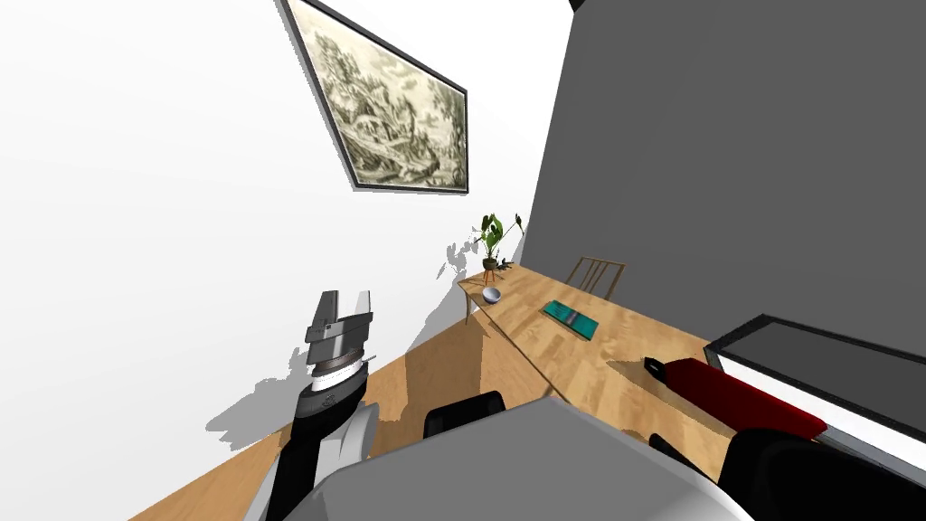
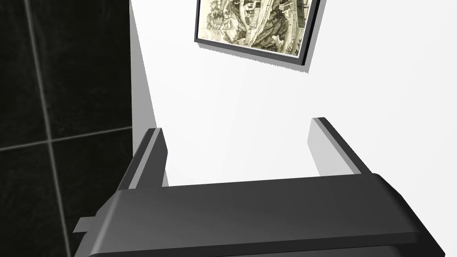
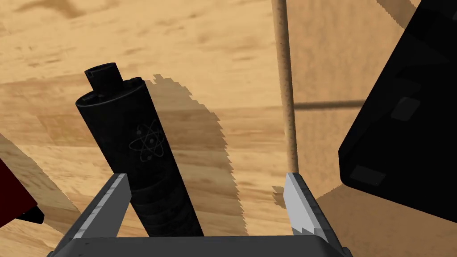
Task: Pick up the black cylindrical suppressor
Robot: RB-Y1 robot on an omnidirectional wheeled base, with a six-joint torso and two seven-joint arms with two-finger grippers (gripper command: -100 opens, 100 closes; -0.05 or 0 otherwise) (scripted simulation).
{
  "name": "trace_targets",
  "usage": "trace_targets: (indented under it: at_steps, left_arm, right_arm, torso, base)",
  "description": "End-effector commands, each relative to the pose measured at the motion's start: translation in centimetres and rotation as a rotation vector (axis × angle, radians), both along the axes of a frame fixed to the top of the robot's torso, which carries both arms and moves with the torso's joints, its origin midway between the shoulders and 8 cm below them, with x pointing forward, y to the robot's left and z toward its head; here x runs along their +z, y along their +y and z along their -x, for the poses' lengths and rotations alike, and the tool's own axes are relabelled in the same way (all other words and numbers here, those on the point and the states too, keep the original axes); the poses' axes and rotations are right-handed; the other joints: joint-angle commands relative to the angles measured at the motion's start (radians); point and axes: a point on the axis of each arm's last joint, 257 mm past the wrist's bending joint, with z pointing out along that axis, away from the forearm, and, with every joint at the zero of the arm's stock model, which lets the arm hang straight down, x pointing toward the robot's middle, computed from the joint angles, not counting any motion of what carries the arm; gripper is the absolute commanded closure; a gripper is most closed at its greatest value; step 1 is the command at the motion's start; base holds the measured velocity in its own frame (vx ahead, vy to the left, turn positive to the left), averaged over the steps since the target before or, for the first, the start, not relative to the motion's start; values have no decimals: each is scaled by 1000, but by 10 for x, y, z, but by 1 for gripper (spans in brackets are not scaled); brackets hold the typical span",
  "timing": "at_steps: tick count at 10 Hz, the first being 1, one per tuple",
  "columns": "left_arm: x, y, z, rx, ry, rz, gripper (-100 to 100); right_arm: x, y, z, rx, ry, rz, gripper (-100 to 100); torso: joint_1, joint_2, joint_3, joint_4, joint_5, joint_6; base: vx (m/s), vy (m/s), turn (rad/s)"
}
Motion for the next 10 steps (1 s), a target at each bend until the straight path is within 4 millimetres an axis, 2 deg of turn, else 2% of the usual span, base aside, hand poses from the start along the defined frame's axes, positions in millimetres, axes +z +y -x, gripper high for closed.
trace_targets:
  at_steps: [1,2,4,5,6,7,10]
  left_arm:
    - [0,0,0,0,0,0,0]
    - [0,0,0,0,0,0,0]
    - [0,0,0,0,0,0,0]
    - [0,0,0,0,0,0,0]
    - [0,0,0,0,0,0,0]
    - [0,0,0,0,0,0,0]
    - [0,0,0,0,0,0,0]
  right_arm:
    - [5,-2,23,25,57,-3,-100]
    - [2,2,28,31,68,-14,-100]
    - [-12,26,37,37,81,-69,-100]
    - [-8,17,35,34,77,-50,-100]
    - [-8,18,35,36,77,-55,0]
    - [-16,17,7,62,52,-78,-100]
    - [-17,17,8,46,58,-81,-100]
  torso:
    - [0,0,0,0,0,0]
    - [-1,-1,-1,0,0,0]
    - [-6,0,0,0,-2,0]
    - [-3,0,0,0,-1,0]
    - [3,4,2,1,1,1]
    - [7,7,4,1,1,1]
    - [9,14,8,3,2,2]
  base:
    - [164,-121,271]
    - [129,-175,221]
    - [125,-180,137]
    - [54,-47,29]
    - [10,-13,1]
    - [-77,18,19]
    - [-62,11,0]
